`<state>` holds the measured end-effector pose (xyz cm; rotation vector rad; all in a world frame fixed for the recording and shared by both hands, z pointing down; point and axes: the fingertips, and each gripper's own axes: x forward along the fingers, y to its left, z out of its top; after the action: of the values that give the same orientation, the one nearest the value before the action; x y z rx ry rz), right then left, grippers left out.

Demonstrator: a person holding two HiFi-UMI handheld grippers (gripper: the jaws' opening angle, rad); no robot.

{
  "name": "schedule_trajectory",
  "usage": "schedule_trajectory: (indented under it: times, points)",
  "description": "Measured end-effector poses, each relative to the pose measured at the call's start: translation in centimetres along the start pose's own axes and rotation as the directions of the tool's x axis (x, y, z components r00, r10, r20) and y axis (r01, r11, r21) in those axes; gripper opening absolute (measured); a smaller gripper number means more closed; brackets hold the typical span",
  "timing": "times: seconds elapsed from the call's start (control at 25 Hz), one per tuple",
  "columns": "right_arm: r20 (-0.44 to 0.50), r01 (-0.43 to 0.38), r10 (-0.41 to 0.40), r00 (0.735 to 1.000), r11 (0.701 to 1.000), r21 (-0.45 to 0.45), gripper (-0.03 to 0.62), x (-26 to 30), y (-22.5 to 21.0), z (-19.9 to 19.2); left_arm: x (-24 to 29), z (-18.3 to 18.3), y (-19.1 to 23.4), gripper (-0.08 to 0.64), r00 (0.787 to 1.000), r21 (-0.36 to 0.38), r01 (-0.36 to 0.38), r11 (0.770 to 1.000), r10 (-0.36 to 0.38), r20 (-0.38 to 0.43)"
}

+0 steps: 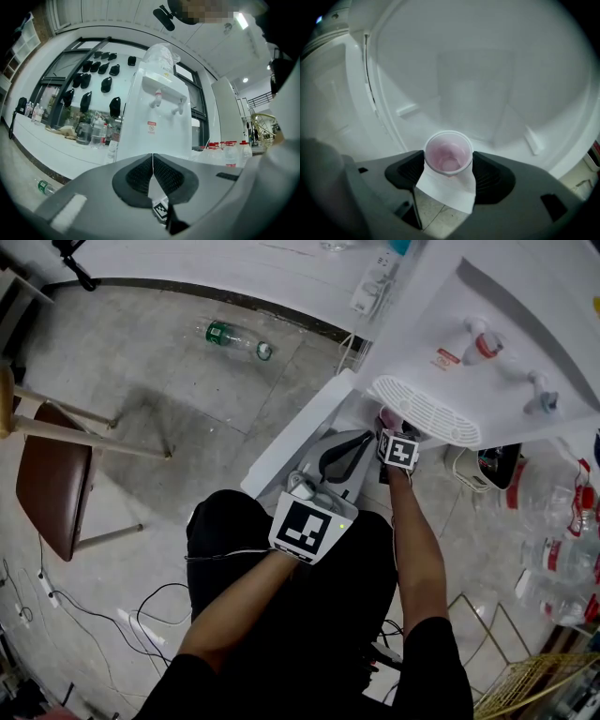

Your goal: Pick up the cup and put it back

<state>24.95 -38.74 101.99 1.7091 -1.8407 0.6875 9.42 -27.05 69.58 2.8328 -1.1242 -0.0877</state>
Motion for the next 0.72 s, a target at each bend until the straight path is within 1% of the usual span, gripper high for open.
schedule_trajectory:
  times: [0.16, 0.28, 0.52, 0.72]
  points:
    - [0.002, -0.044, 0.044, 0.999, 0.999, -0.014, 0.308, -2.0, 0.7, -0.1, 0.1, -0.1, -0.4, 0.008, 1.000, -0.005, 0.000, 1.000, 0.000, -0.005]
    - [0.007, -0.083, 0.083, 0.997, 0.996, -0.028, 0.307, -3.8, 1.3, -0.1, 0.2, 0.4, -0.9, 0.008, 1.000, 0.005, 0.004, 1.000, -0.004, 0.004]
    - [-0.009, -0.129, 0.129, 0.992, 0.990, -0.052, 0.307, -7.8, 1.9, -0.3, 0.2, 0.9, -1.9, 0.008, 1.000, 0.007, 0.008, 1.000, -0.008, 0.005]
    - [-0.004, -0.212, 0.212, 0.977, 0.975, -0.062, 0.307, -12.8, 3.1, 0.5, 0.4, 1.4, -3.2, 0.008, 1.000, 0.025, 0.012, 1.000, -0.012, 0.018]
